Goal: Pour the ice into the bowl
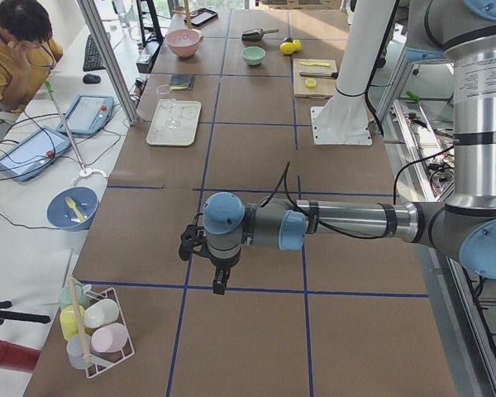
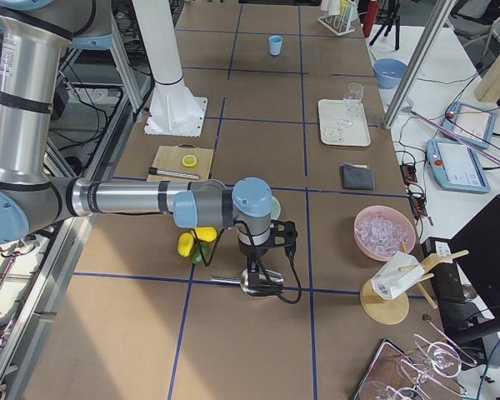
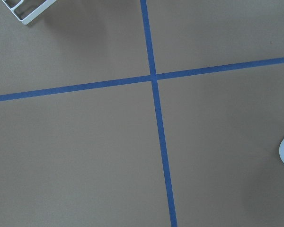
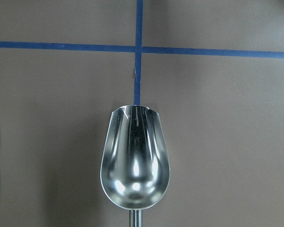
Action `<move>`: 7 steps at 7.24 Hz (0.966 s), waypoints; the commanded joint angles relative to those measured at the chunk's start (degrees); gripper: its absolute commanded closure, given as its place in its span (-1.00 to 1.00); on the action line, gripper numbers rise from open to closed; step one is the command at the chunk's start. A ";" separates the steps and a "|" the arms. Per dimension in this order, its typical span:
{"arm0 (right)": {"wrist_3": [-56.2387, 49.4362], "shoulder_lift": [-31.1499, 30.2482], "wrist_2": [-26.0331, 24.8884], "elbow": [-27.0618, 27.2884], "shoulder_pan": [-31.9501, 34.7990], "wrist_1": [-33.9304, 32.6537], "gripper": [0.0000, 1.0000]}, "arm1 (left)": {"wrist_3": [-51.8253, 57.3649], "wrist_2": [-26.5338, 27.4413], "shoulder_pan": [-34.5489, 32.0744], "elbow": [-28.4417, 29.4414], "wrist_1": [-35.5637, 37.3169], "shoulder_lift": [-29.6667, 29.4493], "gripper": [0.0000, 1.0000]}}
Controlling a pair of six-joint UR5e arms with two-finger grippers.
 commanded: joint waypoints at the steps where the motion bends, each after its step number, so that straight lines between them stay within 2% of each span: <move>1: 0.22 0.09 -0.09 -0.28 -0.09 -0.11 -1.00 | 0.03 -0.08 0.07 -0.15 -0.09 0.00 -1.00; 3: 0.40 0.52 -0.09 -0.11 -1.48 -0.02 -1.00 | 0.03 0.00 0.16 0.29 -0.09 0.00 -1.00; 5: 0.84 4.81 -0.35 -0.29 -2.11 0.85 -1.00 | 0.03 -0.08 0.16 0.12 -0.18 0.00 -1.00; 7: 2.06 5.63 2.88 -0.29 -2.11 5.58 -1.00 | 0.12 -0.08 0.16 -0.06 -0.18 0.00 -1.00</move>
